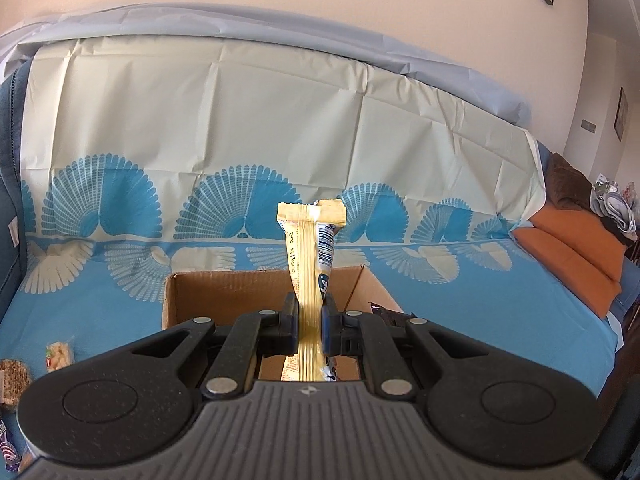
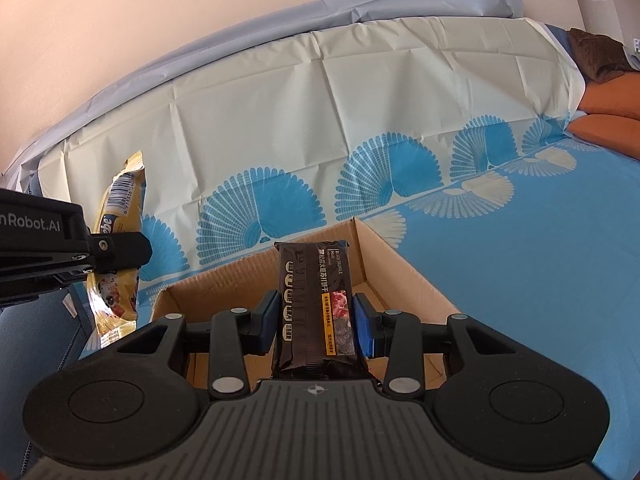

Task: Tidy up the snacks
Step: 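Move the yellow bar over the box with the left tool while the right tool holds the chocolate bar, then open both tools to drop the yellow bar and chocolate bar into the box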

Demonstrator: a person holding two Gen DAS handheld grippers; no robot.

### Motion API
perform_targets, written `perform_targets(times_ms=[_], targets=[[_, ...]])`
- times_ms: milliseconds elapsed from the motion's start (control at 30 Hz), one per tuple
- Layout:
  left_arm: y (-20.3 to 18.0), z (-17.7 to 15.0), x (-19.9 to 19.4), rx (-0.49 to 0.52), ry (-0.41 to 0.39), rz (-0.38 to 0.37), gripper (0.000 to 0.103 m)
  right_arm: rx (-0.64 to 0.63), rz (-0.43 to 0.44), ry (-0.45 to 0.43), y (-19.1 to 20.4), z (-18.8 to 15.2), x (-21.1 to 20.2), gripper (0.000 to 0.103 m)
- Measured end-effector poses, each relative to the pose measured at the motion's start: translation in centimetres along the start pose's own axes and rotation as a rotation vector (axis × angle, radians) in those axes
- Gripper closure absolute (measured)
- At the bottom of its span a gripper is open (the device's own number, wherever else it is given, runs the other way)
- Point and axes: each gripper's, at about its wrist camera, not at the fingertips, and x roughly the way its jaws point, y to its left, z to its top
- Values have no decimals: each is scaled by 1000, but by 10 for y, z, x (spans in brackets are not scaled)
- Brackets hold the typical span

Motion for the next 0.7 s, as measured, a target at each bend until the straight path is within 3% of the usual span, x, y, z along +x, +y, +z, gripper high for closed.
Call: perform_targets(times_ms=[467, 500, 600, 700], targets=[[-1, 2, 0, -7, -6, 7, 91, -12, 9, 22, 2, -2, 4, 60], [0, 2, 0, -10, -7, 9, 90, -15, 13, 29, 3, -2, 5, 54], [2, 2, -4, -16, -9, -5, 70, -23, 10, 28, 7, -2, 5, 43], [7, -2, -14, -1, -19, 6, 69, -34, 8, 24, 11, -2, 4, 43]])
